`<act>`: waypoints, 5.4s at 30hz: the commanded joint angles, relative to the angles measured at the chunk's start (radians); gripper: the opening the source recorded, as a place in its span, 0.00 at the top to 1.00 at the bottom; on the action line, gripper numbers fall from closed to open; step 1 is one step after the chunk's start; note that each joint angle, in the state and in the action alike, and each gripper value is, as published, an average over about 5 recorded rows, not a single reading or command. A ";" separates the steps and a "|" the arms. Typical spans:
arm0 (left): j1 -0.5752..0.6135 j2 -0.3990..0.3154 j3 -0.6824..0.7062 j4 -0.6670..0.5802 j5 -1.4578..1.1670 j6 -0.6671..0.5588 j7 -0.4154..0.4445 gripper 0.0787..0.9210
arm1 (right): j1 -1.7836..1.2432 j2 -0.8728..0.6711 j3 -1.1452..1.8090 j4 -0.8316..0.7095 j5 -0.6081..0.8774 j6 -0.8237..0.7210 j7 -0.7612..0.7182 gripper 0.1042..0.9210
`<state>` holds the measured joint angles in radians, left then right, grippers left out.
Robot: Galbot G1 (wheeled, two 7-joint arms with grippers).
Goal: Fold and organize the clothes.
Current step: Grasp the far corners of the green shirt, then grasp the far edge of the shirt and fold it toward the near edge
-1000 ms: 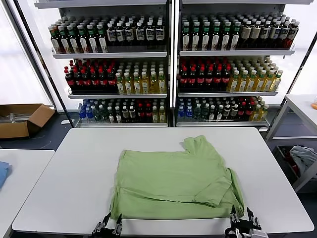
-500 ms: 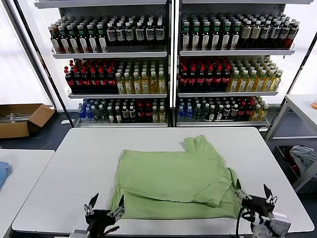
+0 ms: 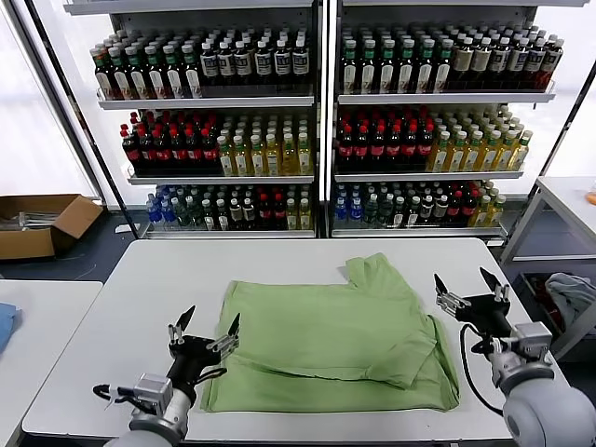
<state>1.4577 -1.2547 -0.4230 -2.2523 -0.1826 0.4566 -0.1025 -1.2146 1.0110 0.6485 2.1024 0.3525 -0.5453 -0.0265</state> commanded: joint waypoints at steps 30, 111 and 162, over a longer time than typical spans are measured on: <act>-0.664 0.153 0.202 0.735 -0.271 0.100 0.077 0.12 | 0.705 0.319 -0.386 -0.931 -0.009 -0.021 0.074 0.12; -0.569 0.068 0.196 0.622 -0.180 -0.033 0.057 0.99 | 0.492 0.318 -0.297 -0.565 -0.006 -0.006 0.130 1.00; -0.070 0.031 0.051 0.304 0.005 -0.064 0.119 0.99 | -0.236 0.302 -0.052 -0.045 -0.043 0.002 0.199 1.00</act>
<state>1.3332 -1.2073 -0.3702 -1.9260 -0.2172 0.3960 0.0120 -1.3815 1.3091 0.5869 2.0300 0.3224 -0.5462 0.1700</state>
